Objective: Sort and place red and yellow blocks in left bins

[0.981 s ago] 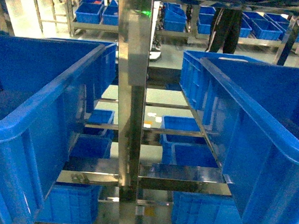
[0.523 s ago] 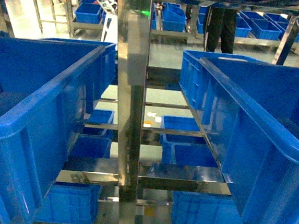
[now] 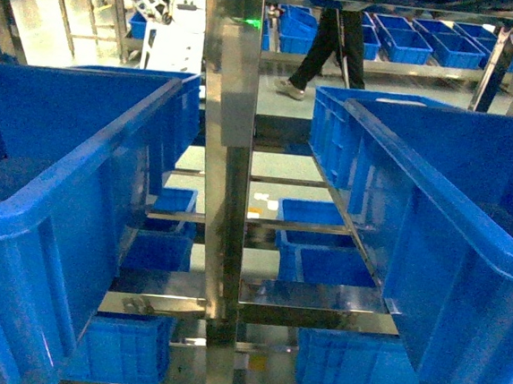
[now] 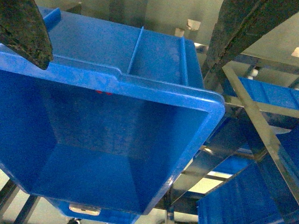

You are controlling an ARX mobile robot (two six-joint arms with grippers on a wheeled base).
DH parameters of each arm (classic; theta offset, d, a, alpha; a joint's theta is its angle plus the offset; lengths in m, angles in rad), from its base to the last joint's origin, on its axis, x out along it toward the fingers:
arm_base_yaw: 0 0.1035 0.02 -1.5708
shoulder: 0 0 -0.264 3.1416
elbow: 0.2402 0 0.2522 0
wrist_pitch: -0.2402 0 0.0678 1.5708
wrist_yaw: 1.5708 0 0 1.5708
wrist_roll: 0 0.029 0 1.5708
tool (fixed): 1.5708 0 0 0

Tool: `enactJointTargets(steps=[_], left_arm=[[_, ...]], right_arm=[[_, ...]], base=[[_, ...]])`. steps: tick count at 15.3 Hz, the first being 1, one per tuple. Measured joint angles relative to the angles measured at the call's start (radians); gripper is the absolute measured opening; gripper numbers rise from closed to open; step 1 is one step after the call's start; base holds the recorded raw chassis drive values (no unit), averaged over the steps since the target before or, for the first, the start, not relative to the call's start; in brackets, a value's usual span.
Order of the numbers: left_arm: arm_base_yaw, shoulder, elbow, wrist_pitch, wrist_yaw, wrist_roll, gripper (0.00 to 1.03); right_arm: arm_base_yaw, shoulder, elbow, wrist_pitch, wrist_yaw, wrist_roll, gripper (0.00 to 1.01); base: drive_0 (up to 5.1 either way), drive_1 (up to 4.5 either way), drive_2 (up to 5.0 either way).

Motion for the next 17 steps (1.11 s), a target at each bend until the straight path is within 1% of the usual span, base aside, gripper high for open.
enactJointTargets(steps=[1, 4, 5, 6, 7, 8, 9, 10, 12, 13, 14, 15, 16, 17], left_arm=[[0.036, 0.01, 0.0, 0.016, 0.006, 0.02, 0.98], [0.038, 0.029, 0.003, 0.026, 0.001, 0.02, 0.98], [0.026, 0.016, -0.025, 0.132, -0.035, 0.004, 0.94], [-0.042, -0.069, -0.148, 0.347, -0.174, -0.043, 0.78], [-0.103, -0.127, -0.238, 0.413, -0.248, -0.068, 0.62], [-0.146, -0.166, -0.285, 0.424, -0.296, -0.075, 0.48], [-0.225, -0.241, -0.372, 0.423, -0.378, -0.086, 0.17], [-0.273, -0.296, -0.412, 0.42, -0.425, -0.088, 0.02], [-0.307, -0.338, -0.446, 0.408, -0.459, -0.089, 0.02], [-0.347, -0.36, -0.46, 0.394, -0.52, -0.089, 0.02], [-0.43, -0.389, -0.476, 0.387, -0.575, -0.09, 0.02], [-0.433, -0.414, -0.49, 0.377, -0.578, -0.09, 0.02], [-0.425, -0.431, -0.5, 0.369, -0.588, -0.09, 0.02], [-0.426, -0.444, -0.508, 0.36, -0.584, -0.09, 0.02]], right_arm=[[0.0, 0.0, 0.0, 0.0, 0.0, 0.0, 0.98], [0.0, 0.0, 0.0, 0.0, 0.0, 0.0, 0.98], [0.027, -0.021, -0.048, 0.159, 0.075, 0.027, 0.93], [0.088, -0.109, -0.168, 0.385, 0.215, 0.105, 0.77], [0.092, -0.134, -0.224, 0.472, 0.256, 0.139, 0.6], [0.086, -0.16, -0.257, 0.472, 0.261, 0.154, 0.45], [0.086, -0.218, -0.31, 0.47, 0.261, 0.162, 0.14], [0.086, -0.255, -0.338, 0.46, 0.261, 0.164, 0.02], [0.086, -0.291, -0.361, 0.447, 0.261, 0.166, 0.02], [0.086, -0.307, -0.37, 0.441, 0.261, 0.166, 0.02], [0.086, -0.325, -0.381, 0.431, 0.262, 0.166, 0.02], [0.086, -0.35, -0.39, 0.418, 0.262, 0.166, 0.02], [0.086, -0.363, -0.393, 0.411, 0.261, 0.166, 0.02], [0.086, -0.372, -0.397, 0.404, 0.261, 0.166, 0.02]], base=[[0.0, 0.0, 0.0], [0.0, 0.0, 0.0], [0.0, 0.0, 0.0], [0.0, 0.0, 0.0], [0.0, 0.0, 0.0], [0.0, 0.0, 0.0], [0.0, 0.0, 0.0], [0.0, 0.0, 0.0], [0.0, 0.0, 0.0], [0.0, 0.0, 0.0], [0.0, 0.0, 0.0], [0.0, 0.0, 0.0], [0.0, 0.0, 0.0], [0.0, 0.0, 0.0]])
